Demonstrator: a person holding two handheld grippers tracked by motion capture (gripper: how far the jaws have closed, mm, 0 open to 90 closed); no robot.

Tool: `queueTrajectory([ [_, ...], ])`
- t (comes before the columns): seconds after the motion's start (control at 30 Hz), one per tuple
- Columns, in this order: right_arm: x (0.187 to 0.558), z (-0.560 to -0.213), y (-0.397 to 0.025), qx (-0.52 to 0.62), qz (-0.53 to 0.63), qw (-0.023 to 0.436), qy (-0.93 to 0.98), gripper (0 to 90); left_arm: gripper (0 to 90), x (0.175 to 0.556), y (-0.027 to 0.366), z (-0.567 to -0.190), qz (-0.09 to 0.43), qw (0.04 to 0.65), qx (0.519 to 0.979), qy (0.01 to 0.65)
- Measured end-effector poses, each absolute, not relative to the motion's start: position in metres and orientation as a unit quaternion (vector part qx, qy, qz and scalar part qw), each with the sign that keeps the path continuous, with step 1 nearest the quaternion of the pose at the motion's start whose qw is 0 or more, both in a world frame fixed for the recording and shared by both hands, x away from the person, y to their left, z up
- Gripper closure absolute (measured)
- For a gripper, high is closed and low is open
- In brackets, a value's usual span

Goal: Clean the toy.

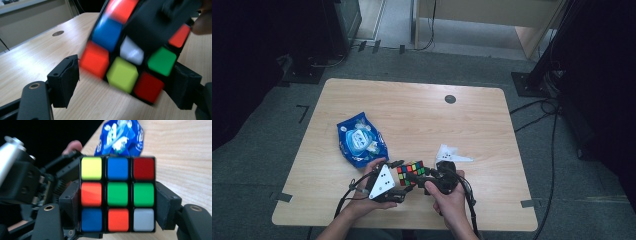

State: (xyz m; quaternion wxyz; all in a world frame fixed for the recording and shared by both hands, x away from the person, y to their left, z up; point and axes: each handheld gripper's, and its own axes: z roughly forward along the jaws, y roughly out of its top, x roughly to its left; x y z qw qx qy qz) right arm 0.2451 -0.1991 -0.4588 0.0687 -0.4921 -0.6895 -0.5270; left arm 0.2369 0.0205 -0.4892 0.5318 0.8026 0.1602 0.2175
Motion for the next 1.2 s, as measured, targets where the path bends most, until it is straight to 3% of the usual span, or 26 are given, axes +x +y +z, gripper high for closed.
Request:
queueTrajectory([
  [0.1, 0.244, -0.461, -0.195, -0.490, -0.516, 0.064, -0.700, 34.1, 20.6, 0.236, 0.019, -0.490, 0.222, 0.528, 0.804, 0.158],
  [0.37, 0.245, -0.462, -0.194, -0.500, -0.505, 0.056, -0.701, 34.0, 32.8, 0.233, 0.016, -0.493, 0.231, 0.520, 0.809, 0.147],
  [0.53, 0.247, -0.454, -0.209, -0.481, -0.542, 0.045, -0.688, 34.5, 33.7, 0.244, 0.027, -0.491, 0.221, 0.523, 0.799, 0.198],
  [0.67, 0.249, -0.439, -0.236, -0.485, -0.555, -0.022, -0.675, 35.1, 33.7, 0.253, 0.039, -0.491, 0.218, 0.526, 0.788, 0.233],
  [0.8, 0.256, -0.450, -0.249, -0.497, -0.513, -0.097, -0.693, 35.9, 33.8, 0.253, 0.040, -0.489, 0.218, 0.531, 0.785, 0.236],
  [1.2, 0.277, -0.509, -0.252, -0.503, -0.373, -0.196, -0.755, 37.2, 33.8, 0.253, 0.039, -0.491, 0.215, 0.524, 0.790, 0.233],
])
